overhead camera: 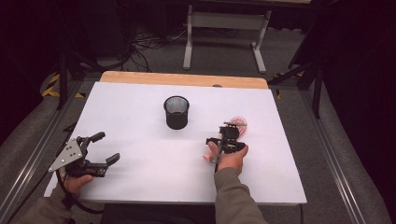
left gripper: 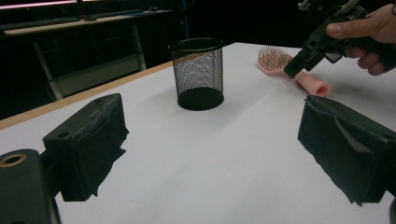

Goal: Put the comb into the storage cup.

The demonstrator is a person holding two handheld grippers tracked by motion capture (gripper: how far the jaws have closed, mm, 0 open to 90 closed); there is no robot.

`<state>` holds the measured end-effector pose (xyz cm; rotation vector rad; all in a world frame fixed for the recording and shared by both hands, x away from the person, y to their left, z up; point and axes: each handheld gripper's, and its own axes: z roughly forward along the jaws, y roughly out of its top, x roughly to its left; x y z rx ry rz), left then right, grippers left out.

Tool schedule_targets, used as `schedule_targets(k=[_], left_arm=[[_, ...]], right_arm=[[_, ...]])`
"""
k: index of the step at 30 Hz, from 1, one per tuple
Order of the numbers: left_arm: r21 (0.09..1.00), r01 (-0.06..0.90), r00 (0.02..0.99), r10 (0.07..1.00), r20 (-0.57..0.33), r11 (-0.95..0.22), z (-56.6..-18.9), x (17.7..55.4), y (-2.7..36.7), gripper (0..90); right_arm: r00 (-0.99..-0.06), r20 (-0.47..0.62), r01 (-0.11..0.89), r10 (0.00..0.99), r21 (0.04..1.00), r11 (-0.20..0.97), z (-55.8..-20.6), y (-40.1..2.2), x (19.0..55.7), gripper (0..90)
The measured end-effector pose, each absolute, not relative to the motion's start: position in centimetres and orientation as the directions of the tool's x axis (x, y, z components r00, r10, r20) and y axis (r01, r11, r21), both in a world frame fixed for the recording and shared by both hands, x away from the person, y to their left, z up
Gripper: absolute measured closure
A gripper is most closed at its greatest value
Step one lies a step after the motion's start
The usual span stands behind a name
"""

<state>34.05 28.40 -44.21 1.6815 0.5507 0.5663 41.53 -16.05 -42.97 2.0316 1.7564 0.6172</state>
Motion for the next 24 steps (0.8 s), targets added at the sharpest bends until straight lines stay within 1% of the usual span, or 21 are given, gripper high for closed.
schedule_targets(k=[2, 5, 7, 8, 9, 11, 14, 15, 19, 23, 24], left_arm=[[0.984, 0.054, 0.77, 0.634, 0.068, -0.172, -44.2, 34.1, 28.4, 8.9], [0.984, 0.055, 0.773, 0.631, 0.065, -0.168, -44.2, 34.0, 28.3, 9.1], [0.985, 0.057, 0.774, 0.631, 0.061, -0.165, -44.2, 34.0, 28.3, 9.2], [0.985, 0.058, 0.774, 0.631, 0.058, -0.162, -44.2, 34.0, 28.3, 9.4], [0.985, 0.059, 0.773, 0.631, 0.058, -0.162, -44.2, 34.0, 28.3, 9.4], [0.985, 0.059, 0.774, 0.63, 0.056, -0.16, -44.1, 34.0, 28.4, 9.5], [0.986, 0.06, 0.776, 0.629, 0.052, -0.156, -44.1, 34.0, 28.4, 9.6], [0.986, 0.06, 0.777, 0.627, 0.052, -0.155, -44.1, 34.0, 28.4, 9.6], [0.985, 0.062, 0.78, 0.624, 0.054, -0.161, -44.1, 34.1, 28.4, 9.7], [0.985, 0.065, 0.783, 0.62, 0.05, -0.161, -44.2, 34.1, 28.4, 9.8], [0.984, 0.064, 0.783, 0.62, 0.053, -0.164, -44.2, 34.1, 28.4, 9.8]], right_arm=[[0.167, 0.094, 0.823, 0.981, 0.535, -0.192, -42.9, -16.0, 41.9, 17.1], [0.199, 0.113, 0.823, 0.974, 0.52, -0.228, -42.8, -15.9, 42.4, 17.6], [0.217, 0.099, 0.825, 0.971, 0.513, -0.236, -42.8, -15.9, 42.6, 17.7], [0.245, 0.095, 0.829, 0.965, 0.496, -0.259, -42.9, -16.1, 42.9, 17.8], [0.252, 0.099, 0.832, 0.963, 0.487, -0.268, -42.8, -16.2, 42.9, 17.5], [0.25, 0.093, 0.842, 0.964, 0.47, -0.264, -42.8, -16.3, 43.2, 15.9], [0.243, 0.092, 0.875, 0.966, 0.408, -0.259, -43.1, -16.3, 43.8, 13.7], [0.245, 0.082, 0.882, 0.966, 0.394, -0.257, -43.2, -16.2, 43.9, 12.6], [0.231, 0.022, 0.901, 0.973, 0.373, -0.222, -43.4, -15.5, 44.6, 13.1], [0.237, -0.02, 0.902, 0.971, 0.375, -0.212, -43.4, -15.3, 44.8, 19.5], [0.241, -0.024, 0.901, 0.97, 0.377, -0.215, -43.3, -15.4, 44.9, 23.7]])
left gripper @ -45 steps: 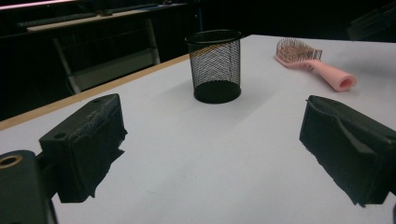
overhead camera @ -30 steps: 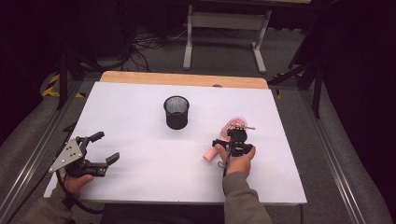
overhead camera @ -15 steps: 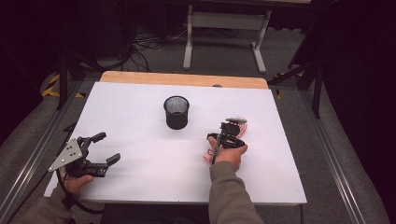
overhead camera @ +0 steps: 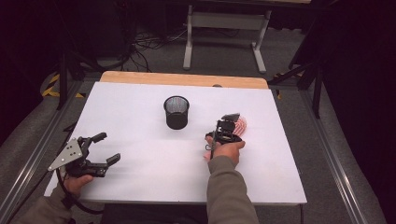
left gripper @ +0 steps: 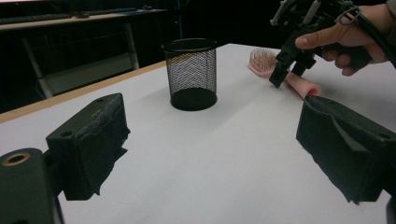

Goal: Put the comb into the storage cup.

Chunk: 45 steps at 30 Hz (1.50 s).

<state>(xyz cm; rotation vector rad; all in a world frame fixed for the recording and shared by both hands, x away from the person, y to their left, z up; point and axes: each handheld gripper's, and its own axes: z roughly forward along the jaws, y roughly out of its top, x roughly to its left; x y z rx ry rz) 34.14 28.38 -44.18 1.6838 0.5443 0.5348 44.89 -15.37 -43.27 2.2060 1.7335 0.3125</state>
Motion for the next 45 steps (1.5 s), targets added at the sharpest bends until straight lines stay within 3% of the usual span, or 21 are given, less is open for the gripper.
schedule_targets(k=[2, 6, 11, 29, 45], left_arm=[[0.985, 0.07, 0.786, 0.617, 0.044, -0.16, -44.2, 34.1, 28.3, 10.0], [0.984, 0.074, 0.788, 0.615, 0.041, -0.161, -44.2, 34.1, 28.3, 10.1], [0.983, 0.077, 0.789, 0.613, 0.042, -0.166, -44.3, 34.2, 28.3, 10.1], [0.976, 0.094, 0.791, 0.61, 0.046, -0.195, -44.5, 34.2, 28.1, 10.2], [0.975, 0.096, 0.797, 0.602, 0.045, -0.2, -44.6, 34.3, 28.0, 10.4]], right_arm=[[0.266, -0.022, 0.888, 0.964, 0.395, -0.236, -43.1, -15.6, 44.8, 33.8], [0.289, -0.019, 0.866, 0.957, 0.432, -0.252, -42.8, -15.9, 44.7, 62.1], [0.272, -0.018, 0.862, 0.962, 0.449, -0.236, -42.9, -16.2, 44.5, 69.3], [0.135, -0.006, 0.838, 0.991, 0.535, -0.111, -43.2, -17.8, 43.4, 70.1], [0.097, 0.111, 0.765, 0.989, 0.627, -0.145, -42.1, -18.9, 42.4, 70.2]])
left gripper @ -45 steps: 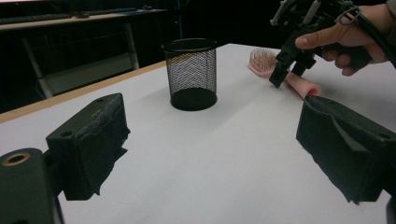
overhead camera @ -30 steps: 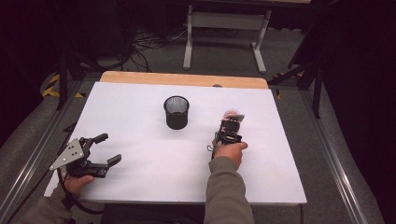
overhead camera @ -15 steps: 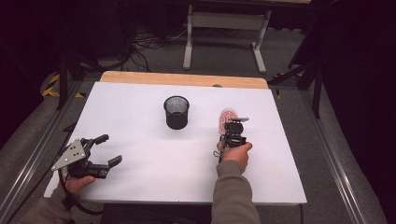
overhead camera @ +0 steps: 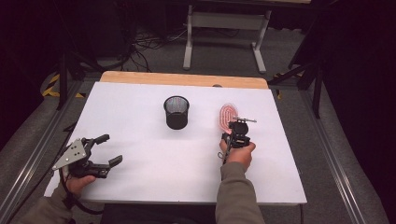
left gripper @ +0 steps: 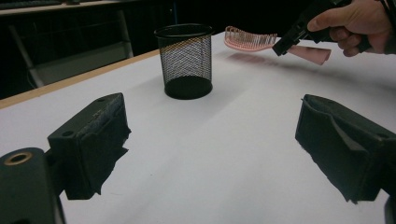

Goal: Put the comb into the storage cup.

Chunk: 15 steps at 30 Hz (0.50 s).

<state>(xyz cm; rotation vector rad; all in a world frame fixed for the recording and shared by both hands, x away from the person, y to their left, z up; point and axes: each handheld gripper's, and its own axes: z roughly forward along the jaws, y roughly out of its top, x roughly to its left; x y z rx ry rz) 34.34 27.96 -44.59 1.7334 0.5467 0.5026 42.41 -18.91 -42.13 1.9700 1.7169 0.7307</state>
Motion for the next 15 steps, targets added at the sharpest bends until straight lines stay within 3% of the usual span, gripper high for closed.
schedule_targets(k=[15], left_arm=[[0.968, 0.104, 0.802, 0.595, 0.055, -0.229, -45.0, 34.6, 27.3, 10.4]], right_arm=[[-0.049, 0.242, 0.641, 0.969, 0.752, -0.155, -40.9, -20.3, 40.8, 70.1]])
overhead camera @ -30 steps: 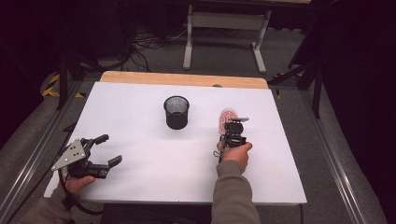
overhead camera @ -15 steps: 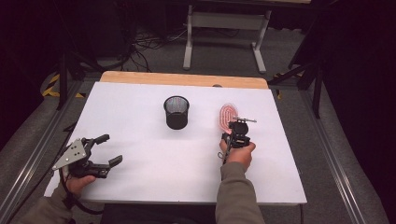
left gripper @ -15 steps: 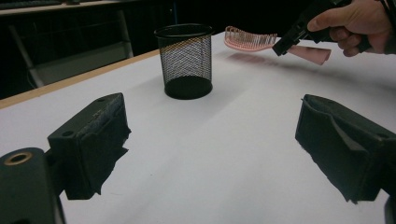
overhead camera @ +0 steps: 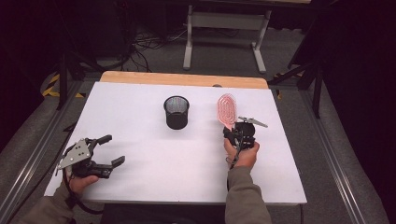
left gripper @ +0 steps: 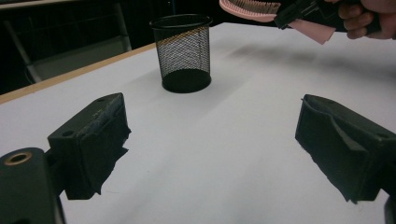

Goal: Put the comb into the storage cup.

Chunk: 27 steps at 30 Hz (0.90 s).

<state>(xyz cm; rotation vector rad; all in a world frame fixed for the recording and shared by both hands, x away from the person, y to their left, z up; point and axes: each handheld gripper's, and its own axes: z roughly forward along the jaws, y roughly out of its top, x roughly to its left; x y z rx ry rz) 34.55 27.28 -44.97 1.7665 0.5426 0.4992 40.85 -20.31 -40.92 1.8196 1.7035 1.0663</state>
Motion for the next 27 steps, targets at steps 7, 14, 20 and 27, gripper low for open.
schedule_targets(k=[7, 14, 20, 27], left_arm=[[0.961, 0.096, 0.806, 0.587, 0.077, -0.258, -45.3, 34.7, 26.8, 10.3], [0.953, 0.107, 0.802, 0.592, 0.085, -0.282, -45.6, 34.9, 26.4, 10.2], [0.947, 0.121, 0.791, 0.605, 0.089, -0.298, -45.8, 35.1, 26.3, 10.1], [0.948, 0.12, 0.788, 0.609, 0.089, -0.294, -45.9, 35.1, 26.5, 10.0]], right_arm=[[-0.113, 0.276, 0.58, 0.954, 0.799, -0.162, -40.8, -21.1, 40.1, 70.2], [-0.212, 0.304, 0.526, 0.929, 0.836, -0.153, -41.1, -21.4, 39.6, 70.1], [-0.283, 0.301, 0.492, 0.911, 0.861, -0.132, -41.2, -21.4, 39.3, 70.1], [-0.306, 0.282, 0.466, 0.909, 0.877, -0.115, -41.0, -21.0, 39.1, 70.1]])
